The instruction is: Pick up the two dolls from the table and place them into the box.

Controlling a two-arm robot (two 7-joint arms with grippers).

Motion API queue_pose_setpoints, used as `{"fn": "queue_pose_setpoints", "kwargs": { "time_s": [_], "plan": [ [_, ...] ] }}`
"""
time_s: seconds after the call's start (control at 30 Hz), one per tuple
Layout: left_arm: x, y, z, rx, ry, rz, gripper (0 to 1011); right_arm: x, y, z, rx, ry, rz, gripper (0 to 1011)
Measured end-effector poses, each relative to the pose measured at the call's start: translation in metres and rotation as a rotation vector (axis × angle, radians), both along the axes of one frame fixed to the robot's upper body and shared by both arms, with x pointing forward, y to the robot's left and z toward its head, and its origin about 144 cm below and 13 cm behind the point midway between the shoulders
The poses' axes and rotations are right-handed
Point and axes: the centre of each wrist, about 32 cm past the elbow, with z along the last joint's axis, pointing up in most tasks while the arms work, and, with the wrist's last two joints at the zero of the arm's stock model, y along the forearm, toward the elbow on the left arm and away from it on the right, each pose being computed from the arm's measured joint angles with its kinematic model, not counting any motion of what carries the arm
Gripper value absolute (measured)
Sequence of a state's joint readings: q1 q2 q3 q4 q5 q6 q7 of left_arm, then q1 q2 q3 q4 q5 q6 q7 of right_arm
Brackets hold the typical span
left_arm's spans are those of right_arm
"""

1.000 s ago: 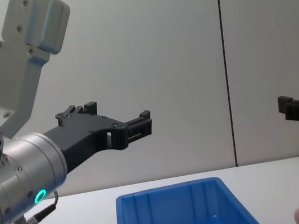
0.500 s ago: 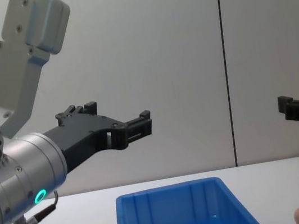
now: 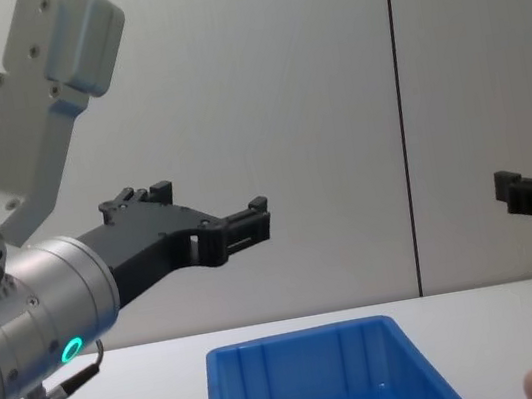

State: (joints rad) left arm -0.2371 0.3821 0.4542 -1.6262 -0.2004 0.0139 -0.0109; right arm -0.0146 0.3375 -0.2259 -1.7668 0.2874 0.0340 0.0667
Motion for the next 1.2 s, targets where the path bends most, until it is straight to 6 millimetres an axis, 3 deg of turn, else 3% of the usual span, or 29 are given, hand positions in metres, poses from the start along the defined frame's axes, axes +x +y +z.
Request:
{"fn": "queue_pose_setpoints", "kwargs": {
  "time_s": [1.2],
  "plan": [
    [0.0,0.0,0.0,0.0,0.0,0.0,1001,0.0,0.0,0.0,0.0,0.0,0.0,1001]
  ]
}}
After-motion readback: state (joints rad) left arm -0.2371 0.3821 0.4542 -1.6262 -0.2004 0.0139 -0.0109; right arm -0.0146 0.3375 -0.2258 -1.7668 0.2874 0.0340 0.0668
